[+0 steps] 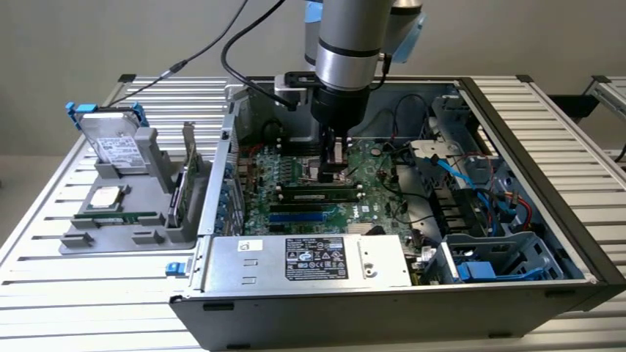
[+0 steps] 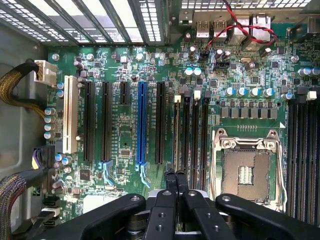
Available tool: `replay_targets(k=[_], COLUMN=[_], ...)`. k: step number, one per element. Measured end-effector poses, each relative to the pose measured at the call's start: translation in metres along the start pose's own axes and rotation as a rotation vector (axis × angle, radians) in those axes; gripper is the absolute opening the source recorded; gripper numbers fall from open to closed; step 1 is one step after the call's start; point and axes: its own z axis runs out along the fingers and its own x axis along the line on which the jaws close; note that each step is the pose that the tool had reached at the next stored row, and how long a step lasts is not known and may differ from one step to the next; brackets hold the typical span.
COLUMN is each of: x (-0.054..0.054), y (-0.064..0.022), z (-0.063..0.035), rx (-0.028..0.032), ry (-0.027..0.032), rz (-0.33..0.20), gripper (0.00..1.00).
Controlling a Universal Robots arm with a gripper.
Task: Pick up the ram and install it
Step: 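Press down the ram until it locks into place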
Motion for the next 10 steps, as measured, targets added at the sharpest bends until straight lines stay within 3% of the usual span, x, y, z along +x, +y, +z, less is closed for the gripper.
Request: replay_targets(k=[6,10], x=[0.0001,0.0001], y=[0.0001,0.0], z=[0.0,0.0], rx=[-0.0004,-0.0038], ry=[-0.0003,-0.0046], rz=[0.005,0.06], gripper=[0.1,0.1])
